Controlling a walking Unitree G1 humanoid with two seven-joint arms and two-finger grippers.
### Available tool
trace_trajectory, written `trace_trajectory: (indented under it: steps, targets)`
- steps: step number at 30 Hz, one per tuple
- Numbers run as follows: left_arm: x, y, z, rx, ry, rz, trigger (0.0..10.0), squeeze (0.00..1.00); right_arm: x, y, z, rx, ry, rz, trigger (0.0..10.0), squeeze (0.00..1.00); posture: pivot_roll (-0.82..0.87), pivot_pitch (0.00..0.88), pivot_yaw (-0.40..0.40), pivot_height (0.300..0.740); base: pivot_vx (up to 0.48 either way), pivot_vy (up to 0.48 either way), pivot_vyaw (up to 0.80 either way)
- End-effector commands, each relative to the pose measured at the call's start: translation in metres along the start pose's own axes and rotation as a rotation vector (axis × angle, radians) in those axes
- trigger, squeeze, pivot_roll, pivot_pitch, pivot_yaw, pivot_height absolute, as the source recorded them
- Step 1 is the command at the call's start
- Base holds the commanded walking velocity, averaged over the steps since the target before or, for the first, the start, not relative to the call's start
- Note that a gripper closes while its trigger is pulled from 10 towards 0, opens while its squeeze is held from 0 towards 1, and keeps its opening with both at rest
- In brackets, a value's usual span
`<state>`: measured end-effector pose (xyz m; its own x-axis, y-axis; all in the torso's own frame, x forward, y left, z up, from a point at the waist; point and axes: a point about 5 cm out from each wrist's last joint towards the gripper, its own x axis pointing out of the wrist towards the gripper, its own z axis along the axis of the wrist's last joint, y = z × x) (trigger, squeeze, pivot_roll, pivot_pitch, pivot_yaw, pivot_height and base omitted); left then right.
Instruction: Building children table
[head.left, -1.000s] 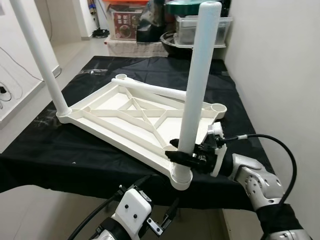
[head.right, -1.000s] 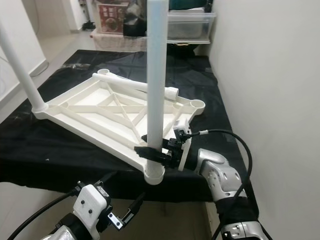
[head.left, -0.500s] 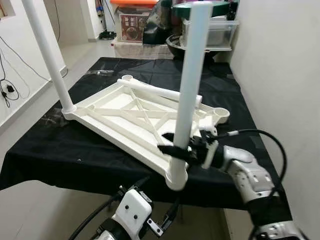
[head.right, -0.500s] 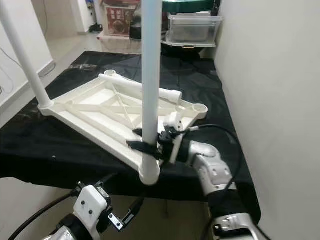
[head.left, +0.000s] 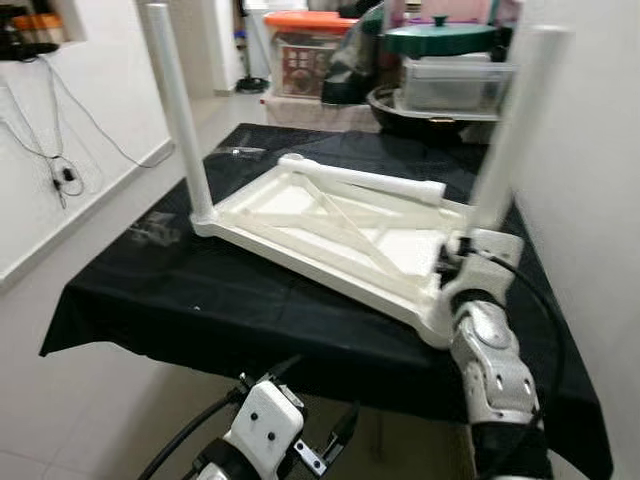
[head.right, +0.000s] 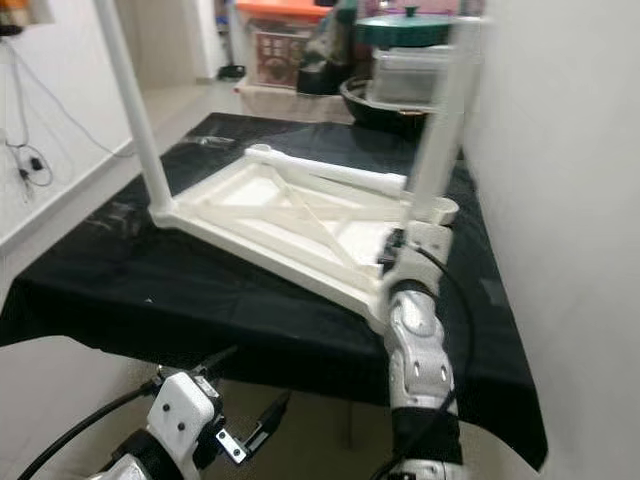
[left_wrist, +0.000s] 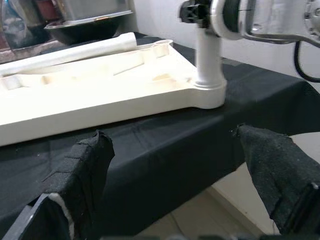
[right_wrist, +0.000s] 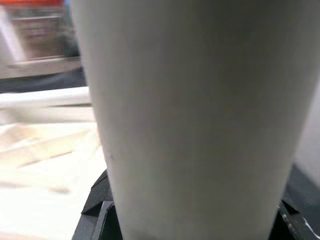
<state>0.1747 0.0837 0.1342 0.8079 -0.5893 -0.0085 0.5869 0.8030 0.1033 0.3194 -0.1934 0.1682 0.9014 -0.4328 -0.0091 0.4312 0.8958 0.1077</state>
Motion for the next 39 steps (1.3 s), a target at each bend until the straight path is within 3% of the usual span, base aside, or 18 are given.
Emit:
trace_trajectory:
  steps: [1,2,5,6,7,8,11,12,14,19,22,25,27,28,31,37,38,39]
  targets:
    - [0.000,0.000,-0.003,-0.007,0.013,-0.008,10.0,0.00,-0.004,-0.019,-0.028,0.009,0.151,-0.129,0.0,0.00,0.10,0.066,-0.013,0.740,0.000,0.000,0.00]
    - [0.000,0.000,-0.003,-0.006,0.014,-0.009,10.0,0.00,-0.005,-0.001,-0.031,0.038,0.167,-0.121,8.5,0.00,0.10,0.067,-0.014,0.740,0.000,0.000,0.00]
    - [0.000,0.000,-0.003,-0.006,0.014,-0.009,10.0,0.00,-0.005,0.006,-0.032,0.049,0.173,-0.099,8.5,0.00,0.10,0.067,-0.014,0.740,0.000,0.000,0.00]
    - [0.001,0.000,-0.003,-0.005,0.014,-0.009,10.0,0.00,-0.003,0.016,-0.029,0.074,0.151,-0.010,10.0,0.69,0.10,0.069,-0.018,0.740,0.000,0.000,0.00]
    - [0.001,0.000,-0.003,-0.005,0.014,-0.009,10.0,0.00,-0.003,0.016,-0.029,0.074,0.151,-0.010,10.0,0.69,0.10,0.069,-0.018,0.740,0.000,0.000,0.00]
    - [0.001,0.000,-0.003,-0.006,0.014,-0.009,10.0,0.00,-0.002,0.024,-0.025,0.099,0.120,0.061,10.0,1.00,0.10,0.070,-0.018,0.740,0.000,0.000,0.00]
    - [0.001,0.000,-0.003,-0.007,0.014,-0.008,10.0,0.00,0.002,0.025,-0.021,0.092,0.074,0.099,10.0,1.00,0.10,0.072,-0.018,0.740,0.000,0.000,0.00]
    - [0.001,0.000,-0.004,-0.007,0.014,-0.008,10.0,0.00,0.005,0.028,-0.018,0.118,0.047,0.177,10.0,0.00,0.10,0.074,-0.016,0.740,0.000,0.000,0.00]
    - [0.001,0.000,-0.004,-0.008,0.013,-0.007,10.0,0.00,0.010,0.031,-0.014,0.171,0.021,0.363,10.0,0.00,0.10,0.072,-0.018,0.740,0.000,0.000,0.00]
    - [0.002,0.000,-0.003,-0.009,0.012,-0.008,10.0,0.00,0.010,0.029,-0.010,0.203,0.034,0.575,10.0,0.00,0.10,0.075,-0.015,0.740,0.000,0.000,0.00]
    - [0.002,0.000,-0.003,-0.009,0.010,-0.011,10.0,0.00,0.005,0.019,-0.001,0.230,0.092,0.954,10.0,0.00,0.10,0.075,-0.016,0.740,0.000,0.000,0.00]
    - [0.002,0.000,-0.003,-0.009,0.010,-0.011,10.0,0.00,0.005,0.019,-0.001,0.230,0.092,0.954,10.0,0.00,0.10,0.075,-0.016,0.740,0.000,0.000,0.00]
    - [0.003,0.000,-0.003,-0.007,0.009,-0.010,10.0,0.00,-0.008,0.016,0.000,0.210,0.150,1.229,10.0,0.00,0.10,0.076,-0.018,0.740,0.000,0.000,0.00]
    - [0.003,0.000,-0.003,-0.007,0.009,-0.010,10.0,0.00,-0.008,0.016,0.000,0.210,0.150,1.229,10.0,0.00,0.10,0.076,-0.018,0.740,0.000,0.000,0.00]
    - [0.003,0.001,-0.003,-0.004,0.009,-0.006,10.0,0.00,-0.028,0.019,-0.004,0.143,0.212,1.530,10.0,0.00,0.11,0.076,-0.018,0.740,0.000,0.000,0.00]
    - [0.002,0.002,-0.003,-0.004,0.010,-0.004,10.0,0.00,-0.034,0.026,-0.006,0.106,0.231,1.634,10.0,0.00,0.11,0.076,-0.015,0.740,0.000,0.000,0.00]
    - [0.002,0.002,-0.004,-0.004,0.011,-0.004,10.0,0.00,-0.034,0.032,-0.004,0.113,0.212,1.648,0.0,0.00,0.12,0.075,-0.016,0.740,0.000,0.000,0.00]
    - [0.002,0.002,-0.004,-0.004,0.011,-0.004,10.0,0.00,-0.034,0.032,-0.004,0.113,0.212,1.648,0.0,0.00,0.12,0.075,-0.016,0.740,0.000,0.000,0.00]
